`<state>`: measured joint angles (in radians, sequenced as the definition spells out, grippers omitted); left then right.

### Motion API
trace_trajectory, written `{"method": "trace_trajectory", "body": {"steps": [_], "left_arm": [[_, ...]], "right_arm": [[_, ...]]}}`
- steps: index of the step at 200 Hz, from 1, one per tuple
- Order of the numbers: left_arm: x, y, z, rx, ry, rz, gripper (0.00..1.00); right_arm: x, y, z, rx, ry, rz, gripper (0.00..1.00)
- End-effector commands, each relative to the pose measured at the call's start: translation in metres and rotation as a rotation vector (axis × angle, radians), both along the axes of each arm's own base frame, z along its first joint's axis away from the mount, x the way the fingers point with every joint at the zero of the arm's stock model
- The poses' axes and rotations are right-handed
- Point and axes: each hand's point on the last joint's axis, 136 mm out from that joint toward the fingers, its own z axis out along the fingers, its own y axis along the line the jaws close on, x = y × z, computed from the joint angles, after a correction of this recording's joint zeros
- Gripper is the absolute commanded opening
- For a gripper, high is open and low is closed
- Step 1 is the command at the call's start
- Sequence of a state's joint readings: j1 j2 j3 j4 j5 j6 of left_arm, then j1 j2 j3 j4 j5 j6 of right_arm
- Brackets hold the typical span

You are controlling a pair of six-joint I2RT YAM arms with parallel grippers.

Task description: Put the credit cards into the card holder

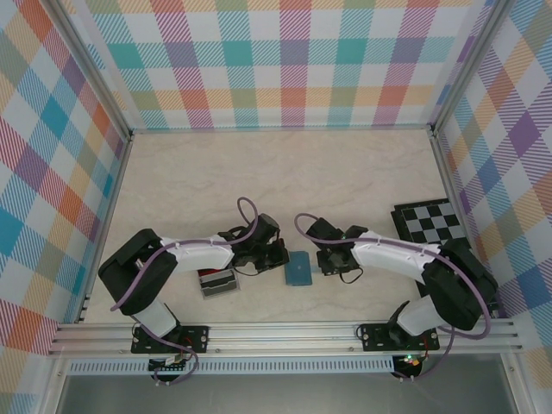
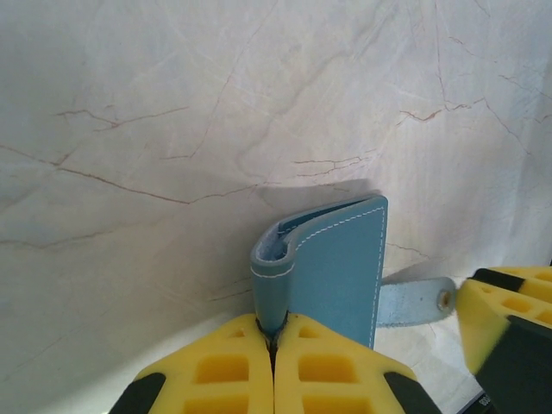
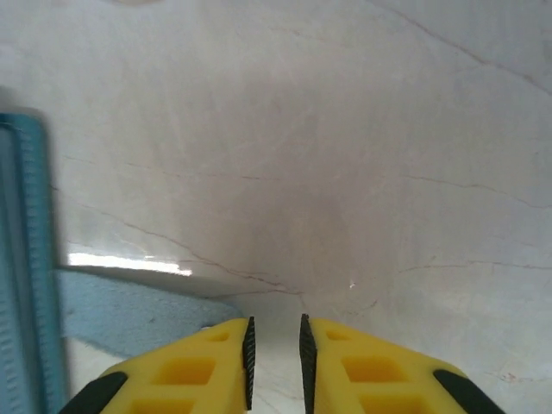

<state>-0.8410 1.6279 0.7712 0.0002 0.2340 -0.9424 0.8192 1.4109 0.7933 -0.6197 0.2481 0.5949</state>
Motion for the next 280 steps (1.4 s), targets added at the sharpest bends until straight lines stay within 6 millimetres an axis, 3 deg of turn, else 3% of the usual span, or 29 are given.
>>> {"method": "trace_trajectory", "body": {"steps": [1, 38, 81, 119, 164, 186, 226, 280], "left_arm": [[0.002, 0.005, -0.004, 0.040, 0.005, -0.006, 0.02], [0.004, 0.004, -0.001, 0.034, -0.003, 0.000, 0.02], [0.003, 0.004, -0.001, 0.032, -0.001, -0.001, 0.02], [0.003, 0.006, -0.003, 0.040, 0.000, 0.002, 0.02], [0.001, 0.009, -0.005, 0.053, 0.001, -0.002, 0.02], [0.001, 0.011, -0.007, 0.057, 0.007, 0.001, 0.01], [0.002, 0.025, -0.011, 0.091, 0.004, 0.020, 0.01], [0.004, 0.050, -0.021, 0.182, 0.021, 0.006, 0.03]], "right_arm": [[0.003, 0.013, 0.024, 0.077, -0.011, -0.017, 0.21], [0.003, 0.032, 0.038, 0.181, -0.007, 0.000, 0.19], [-0.010, 0.057, 0.023, 0.294, 0.095, 0.032, 0.12], [-0.011, 0.031, -0.009, 0.156, 0.144, -0.024, 0.11], [-0.010, 0.013, -0.030, 0.118, 0.178, -0.061, 0.11], [-0.021, 0.011, -0.042, 0.124, 0.219, -0.063, 0.11], [-0.034, -0.019, -0.067, -0.001, 0.250, -0.147, 0.11], [-0.026, 0.004, -0.064, 0.090, 0.224, -0.052, 0.12]]}}
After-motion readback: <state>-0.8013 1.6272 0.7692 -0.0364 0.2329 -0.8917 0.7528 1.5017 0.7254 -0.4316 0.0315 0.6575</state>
